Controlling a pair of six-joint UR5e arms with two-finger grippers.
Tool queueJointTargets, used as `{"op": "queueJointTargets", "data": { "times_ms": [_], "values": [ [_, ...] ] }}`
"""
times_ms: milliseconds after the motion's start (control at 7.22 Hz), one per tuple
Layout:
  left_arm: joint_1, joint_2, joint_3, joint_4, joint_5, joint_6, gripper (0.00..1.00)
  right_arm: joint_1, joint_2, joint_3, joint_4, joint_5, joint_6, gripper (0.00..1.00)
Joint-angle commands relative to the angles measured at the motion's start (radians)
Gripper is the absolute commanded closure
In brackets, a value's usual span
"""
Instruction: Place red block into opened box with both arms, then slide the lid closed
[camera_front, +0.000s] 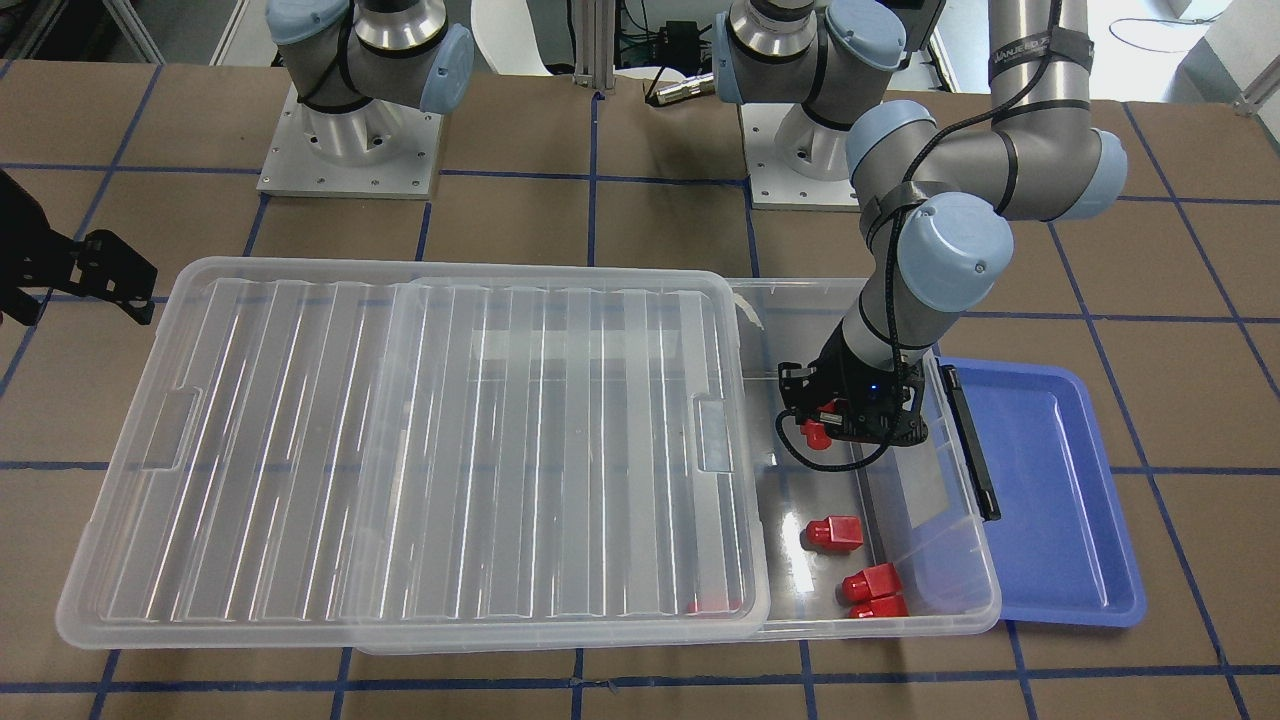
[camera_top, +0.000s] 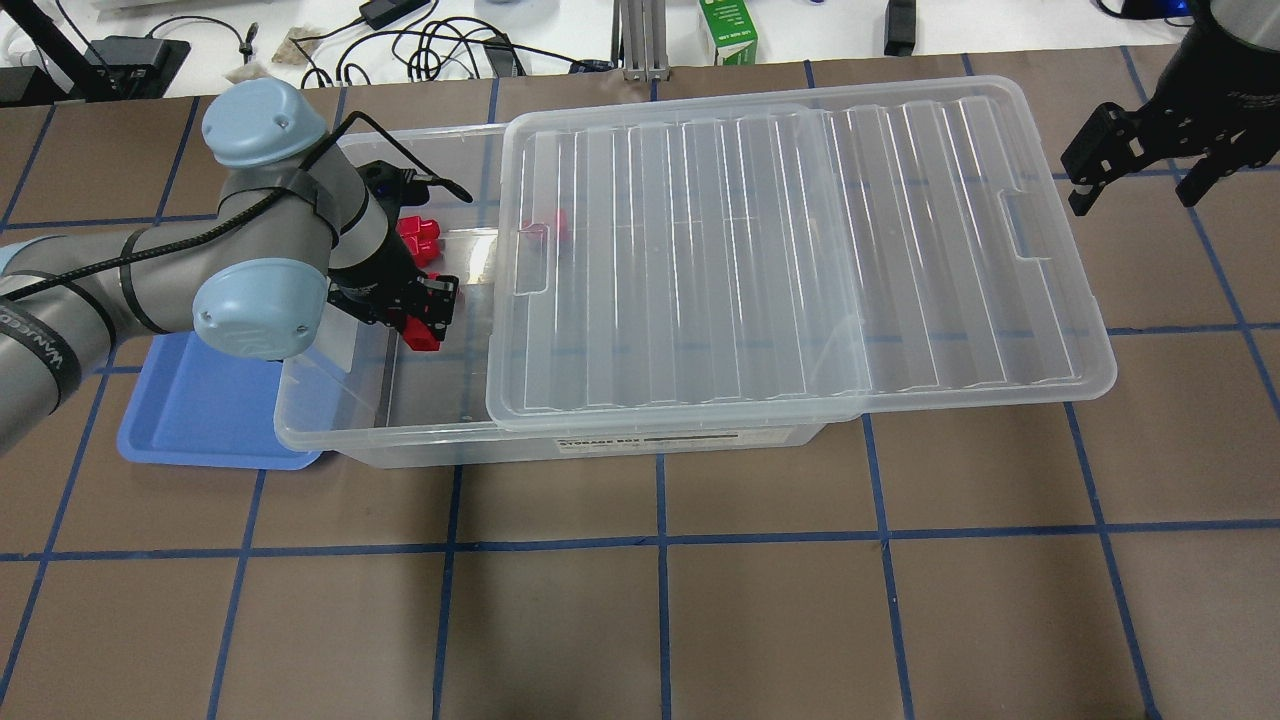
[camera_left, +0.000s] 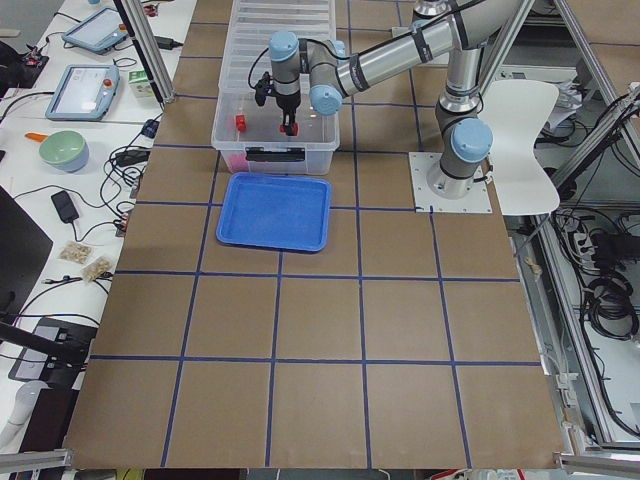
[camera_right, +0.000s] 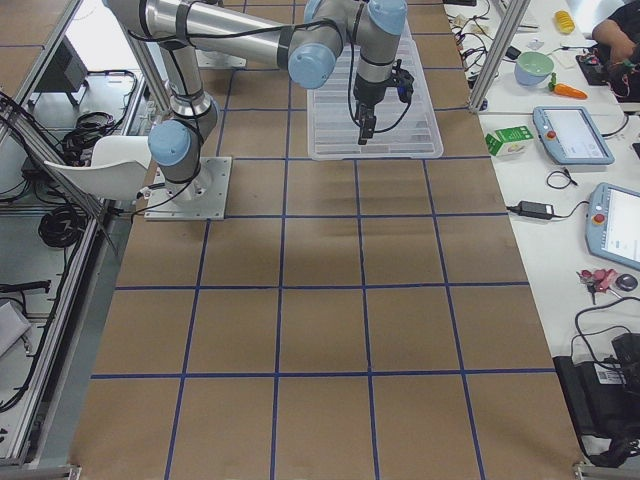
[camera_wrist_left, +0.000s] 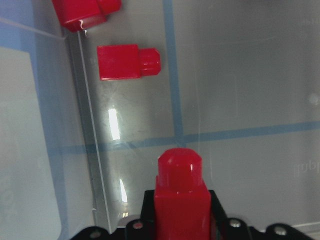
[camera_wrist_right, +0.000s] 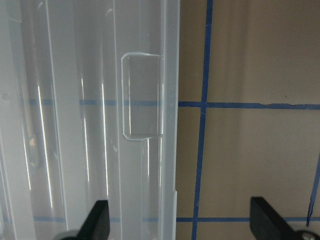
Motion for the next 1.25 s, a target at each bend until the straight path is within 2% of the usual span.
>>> {"op": "queueJointTargets", "data": {
  "times_ms": [0,692,831,969,1108],
  "values": [
    [0.004,-0.029,-0.034,0.035,-0.002,-0.005,1.0,-0.001,0.006,0.001,0.0,0.001,0.0,0.0],
    [0.002,-0.076,-0.063,0.081,0.003,0.001,1.0,-0.002,0.001,-0.001,0.0,-0.035,-0.003,0.0],
    [0.004,-0.081,-0.061,0.083,0.01,0.004,0.67,-0.004,0.004,0.001,0.002,-0.035,-0.003,0.0],
    [0.004,-0.083,-0.061,0.083,0.022,0.003,0.45,-0.004,0.006,0.004,0.0,-0.032,-0.003,0.0],
    [0.004,-0.08,-0.055,0.084,0.023,-0.002,0.3,-0.01,0.006,0.005,0.002,-0.035,-0.009,0.0]
  ]
}}
